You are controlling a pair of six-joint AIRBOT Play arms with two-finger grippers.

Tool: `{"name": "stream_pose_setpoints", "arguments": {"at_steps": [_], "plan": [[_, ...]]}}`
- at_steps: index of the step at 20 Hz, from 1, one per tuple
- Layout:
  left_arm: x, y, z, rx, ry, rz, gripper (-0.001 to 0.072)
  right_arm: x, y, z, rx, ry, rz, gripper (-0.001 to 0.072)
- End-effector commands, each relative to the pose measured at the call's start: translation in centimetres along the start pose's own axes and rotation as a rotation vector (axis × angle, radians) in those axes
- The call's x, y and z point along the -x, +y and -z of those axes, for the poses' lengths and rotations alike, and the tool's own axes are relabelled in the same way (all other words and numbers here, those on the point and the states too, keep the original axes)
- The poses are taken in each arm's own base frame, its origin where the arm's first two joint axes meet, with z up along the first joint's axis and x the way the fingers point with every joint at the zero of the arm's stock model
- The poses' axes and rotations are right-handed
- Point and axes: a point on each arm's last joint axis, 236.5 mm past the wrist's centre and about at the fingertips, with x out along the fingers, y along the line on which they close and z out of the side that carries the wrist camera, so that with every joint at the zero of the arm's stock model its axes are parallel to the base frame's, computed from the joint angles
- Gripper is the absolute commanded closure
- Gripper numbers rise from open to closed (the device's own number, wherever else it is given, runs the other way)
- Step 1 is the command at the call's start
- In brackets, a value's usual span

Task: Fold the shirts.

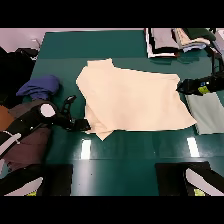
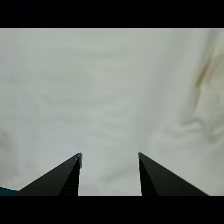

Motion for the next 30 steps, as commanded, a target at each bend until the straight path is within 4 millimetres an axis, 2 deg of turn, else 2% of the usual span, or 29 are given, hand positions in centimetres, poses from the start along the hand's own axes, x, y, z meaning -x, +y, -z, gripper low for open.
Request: {"name": "stream_pose_setpoints", "arguments": {"at_steps": [1,3,5,6,8,9,10,13,14,15,16,17,18,20,22,25,27,30], "plan": [[-1.0,-1.9,-0.2,-0.012,-0.044,0.033,0.0096,0.0,0.1,0.1,0.001,0.001,-0.001,0.0303],[-1.2,-2.4,-0.2,-0.032,-0.052,0.036,0.0121,0.0,0.1,0.1,0.001,0.001,-0.001,0.0302],[-1.0,-2.4,-0.7,-0.030,-0.071,0.034,0.0548,0.0,0.1,0.2,0.001,0.004,-0.002,0.0302],[-0.9,-2.5,-1.0,-0.038,-0.079,0.032,0.0684,0.1,0.1,0.4,0.002,0.014,-0.002,0.0302],[0.2,-2.1,-1.7,-0.076,-0.076,-0.024,0.0682,0.2,-0.2,1.3,-0.008,0.050,-0.001,0.0302],[1.4,-1.5,-2.5,-0.108,-0.092,-0.082,0.0682,0.4,-0.7,1.9,-0.011,0.076,0.002,0.0302],[3.1,-0.7,-3.4,-0.144,-0.125,-0.151,0.0682,0.7,-1.5,2.6,-0.025,0.104,0.012,0.0303],[10.2,2.6,-6.2,-0.211,-0.270,-0.409,0.0682,1.0,-4.8,5.2,-0.130,0.164,0.038,0.0303],[11.8,3.2,-6.4,-0.223,-0.296,-0.459,0.0683,0.8,-6.2,6.7,-0.187,0.180,0.050,0.0303],[12.6,3.6,-6.2,-0.229,-0.302,-0.483,0.0683,0.3,-7.5,8.6,-0.240,0.205,0.056,0.0302],[12.9,4.0,-5.9,-0.201,-0.294,-0.473,0.0683,-0.2,-8.5,10.8,-0.289,0.239,0.056,0.0299],[12.9,4.3,-5.9,-0.164,-0.292,-0.456,0.0683,-0.9,-9.4,13.3,-0.346,0.279,0.052,0.0263],[12.8,4.2,-6.1,-0.135,-0.300,-0.417,0.0683,-1.4,-9.9,15.7,-0.407,0.324,0.039,0.0184],[12.8,3.2,-7.2,-0.091,-0.340,-0.314,0.0683,-2.6,-10.2,20.0,-0.515,0.403,0.011,0.0181],[13.0,2.7,-8.1,-0.052,-0.366,-0.231,0.0683,-3.9,-9.1,22.8,-0.551,0.472,-0.021,0.0225],[12.6,2.9,-8.1,-0.020,-0.350,-0.192,0.0683,-5.3,-6.4,26.3,-0.512,0.591,-0.068,0.0224],[12.5,2.9,-8.2,-0.018,-0.346,-0.193,0.0683,-6.0,-5.2,27.7,-0.478,0.639,-0.074,0.0224],[12.5,2.9,-8.3,-0.019,-0.350,-0.193,0.0682,-6.6,-4.6,27.0,-0.434,0.642,-0.064,0.0231]]}}
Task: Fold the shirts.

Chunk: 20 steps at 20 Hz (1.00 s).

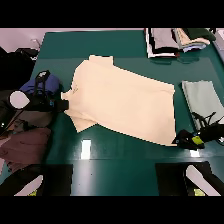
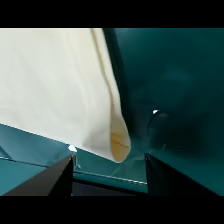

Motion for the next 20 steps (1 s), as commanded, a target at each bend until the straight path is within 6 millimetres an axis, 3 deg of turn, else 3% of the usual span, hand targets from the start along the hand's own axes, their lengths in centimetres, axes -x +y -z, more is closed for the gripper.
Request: {"name": "stream_pose_setpoints", "arguments": {"at_steps": [1,3,4,6,8,9,11,13,14,16,18,20], "plan": [[0.0,-0.2,-0.2,0.009,-0.006,0.017,0.0682,-1.2,1.1,-0.1,0.034,0.024,0.008,0.0264],[0.0,-0.2,-0.2,0.010,-0.006,0.018,0.0682,-1.3,2.2,-1.4,0.060,0.003,-0.004,0.0303],[0.0,-0.2,-0.2,0.010,-0.004,0.018,0.0682,-1.3,2.8,-2.0,0.077,-0.009,-0.008,0.0397],[0.0,-0.3,-0.2,0.012,-0.004,0.021,0.0682,-1.4,3.7,-3.1,0.116,-0.028,-0.002,0.0434],[0.0,-0.3,-0.2,0.013,-0.004,0.022,0.0681,-1.4,4.4,-3.8,0.157,-0.036,0.013,0.0647],[0.0,-0.3,-0.2,0.014,-0.004,0.023,0.0682,-1.4,4.9,-4.2,0.180,-0.048,0.019,0.0694],[0.1,-0.5,-0.3,0.016,-0.008,0.029,0.0682,-0.7,6.0,-4.9,0.231,-0.081,0.027,0.0695],[1.3,-1.2,-1.3,0.004,-0.028,0.039,0.0682,2.0,8.2,-6.0,0.305,-0.171,0.025,0.0694],[2.7,-1.9,-2.6,-0.011,-0.055,0.049,0.0682,4.6,9.8,-6.9,0.354,-0.259,0.020,0.0694],[7.3,-4.1,-6.6,-0.067,-0.161,0.082,0.0682,11.9,13.6,-8.4,0.452,-0.484,0.006,0.0694],[14.6,-7.2,-11.3,-0.155,-0.338,0.123,0.0682,21.3,17.7,-8.4,0.545,-0.755,-0.008,0.0694],[23.9,-10.3,-15.0,-0.237,-0.555,0.164,0.0682,31.0,20.7,-6.5,0.609,-1.032,-0.015,0.0694]]}}
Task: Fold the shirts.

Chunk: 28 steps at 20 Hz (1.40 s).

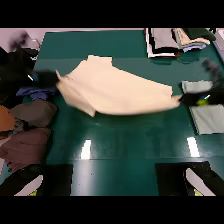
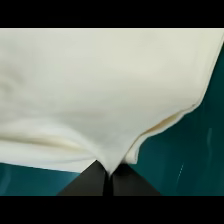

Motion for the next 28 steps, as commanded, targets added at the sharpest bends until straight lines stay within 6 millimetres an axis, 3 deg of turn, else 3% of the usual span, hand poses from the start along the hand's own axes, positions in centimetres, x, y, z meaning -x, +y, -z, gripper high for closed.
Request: {"name": "stream_pose_setpoints", "arguments": {"at_steps": [1,3,4,5,7,10,12,14,16,17,20,22,25,27,28], "plan": [[12.1,-5.5,-10.0,-0.142,-0.326,0.065,0.0682,14.5,4.0,-9.5,0.141,-0.459,0.063,0.0695],[20.4,-8.6,-13.6,-0.209,-0.526,0.100,0.0682,22.4,5.5,-11.8,0.189,-0.648,0.123,0.0694],[24.1,-9.8,-14.4,-0.234,-0.608,0.114,0.0682,25.3,6.0,-12.3,0.202,-0.707,0.153,0.0694],[27.4,-10.8,-15.0,-0.254,-0.683,0.127,0.0683,27.7,6.3,-12.6,0.214,-0.752,0.184,0.0694],[32.1,-12.0,-15.1,-0.277,-0.799,0.148,0.0683,30.9,6.8,-12.8,0.230,-0.794,0.233,0.0694],[35.7,-12.7,-14.8,-0.292,-0.899,0.161,0.0683,32.6,7.1,-13.2,0.249,-0.794,0.263,0.0695],[35.3,-12.6,-14.9,-0.315,-0.897,0.143,0.0682,32.3,7.0,-13.3,0.255,-0.752,0.260,0.0695],[31.2,-11.0,-15.1,-0.292,-0.811,0.109,0.0682,30.8,6.0,-13.8,0.239,-0.701,0.250,0.0695],[22.8,-8.0,-14.1,-0.247,-0.623,0.051,0.0683,27.2,3.7,-14.3,0.189,-0.605,0.231,0.0695],[18.3,-6.4,-13.1,-0.211,-0.518,0.033,0.0682,24.4,2.1,-14.2,0.153,-0.525,0.214,0.0696],[3.5,-1.2,-8.3,-0.067,-0.213,-0.013,0.0683,14.3,-2.1,-12.9,0.054,-0.250,0.145,0.0696],[-5.0,2.1,-4.2,0.033,-0.043,-0.034,0.0683,6.1,-5.2,-10.5,-0.005,-0.029,0.126,0.0695],[-14.6,6.9,0.8,0.154,0.155,-0.071,0.0683,-5.0,-8.3,-6.7,-0.060,0.213,0.107,0.0695],[-19.0,9.2,2.6,0.192,0.209,-0.056,0.0683,-10.6,-9.6,-5.7,-0.084,0.290,0.089,0.0696],[-20.5,10.0,2.9,0.210,0.226,-0.035,0.0683,-12.8,-10.1,-6.2,-0.083,0.297,0.086,0.0696]]}}
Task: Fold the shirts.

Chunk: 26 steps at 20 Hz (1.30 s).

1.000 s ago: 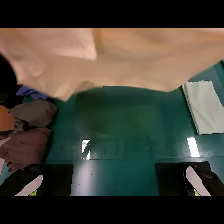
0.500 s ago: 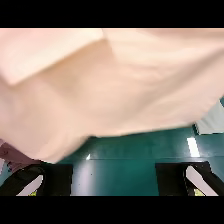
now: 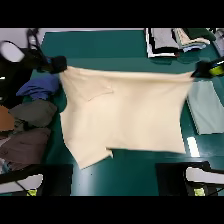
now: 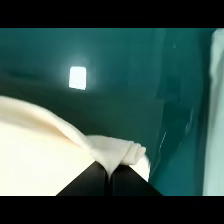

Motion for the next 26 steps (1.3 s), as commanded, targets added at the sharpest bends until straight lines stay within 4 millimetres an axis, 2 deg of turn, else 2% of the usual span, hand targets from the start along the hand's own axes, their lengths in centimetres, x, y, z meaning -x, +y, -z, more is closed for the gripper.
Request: {"name": "stream_pose_setpoints", "arguments": {"at_steps": [1,3,5,6,7,8,11,14,16,17,18,19,21,23,24,26], "plan": [[-7.7,3.5,1.8,0.104,0.107,0.045,0.0683,-9.4,-1.1,-0.6,-0.010,0.110,-0.009,0.0696],[-8.1,3.8,-0.1,0.101,0.084,0.077,0.0682,-10.6,-0.6,-3.4,0.016,0.071,-0.015,0.0695],[-7.1,3.8,-1.5,0.069,0.070,0.082,0.0683,-9.7,0.3,-5.5,0.050,0.036,-0.016,0.0696],[-6.5,3.8,-1.3,0.062,0.093,0.085,0.0682,-9.0,0.3,-6.0,0.060,0.026,-0.009,0.0695],[-6.1,3.6,-0.2,0.046,0.144,0.091,0.0682,-8.3,0.6,-5.9,0.066,0.027,-0.010,0.0695],[-5.8,3.9,1.7,0.021,0.225,0.087,0.0682,-7.6,0.7,-5.4,0.072,0.040,-0.007,0.0696],[-5.2,4.8,7.5,0.019,0.443,0.071,0.0683,-6.4,-0.7,-2.3,0.074,0.088,0.053,0.0695],[-6.5,6.2,11.9,0.072,0.538,0.051,0.0682,-7.4,-1.2,1.6,0.057,0.139,0.066,0.0695],[-7.5,7.0,14.3,0.117,0.571,0.033,0.0680,-8.9,-1.4,3.2,0.041,0.153,0.064,0.0694],[-7.7,7.4,15.1,0.140,0.582,0.021,0.0593,-9.5,-1.2,3.6,0.029,0.152,0.049,0.0675],[-7.8,7.7,15.6,0.142,0.591,0.010,0.0217,-10.0,-0.9,3.6,0.014,0.137,0.031,0.0440],[-7.7,7.8,15.6,0.162,0.594,-0.001,0.0157,-10.1,-0.6,3.2,0.005,0.121,0.018,0.0295],[-6.2,7.3,14.6,0.137,0.565,-0.005,0.0167,-9.1,0.2,2.4,-0.012,0.101,-0.016,0.0296],[-3.1,6.9,13.8,0.088,0.520,-0.029,0.0166,-7.0,1.4,2.7,0.001,0.100,-0.041,0.0298],[-1.4,6.8,14.3,0.075,0.504,-0.046,0.0167,-5.9,1.9,3.3,0.007,0.093,-0.044,0.0298],[1.9,7.1,18.0,0.082,0.513,-0.091,0.0167,-4.1,2.6,5.1,0.014,0.077,-0.044,0.0298]]}}
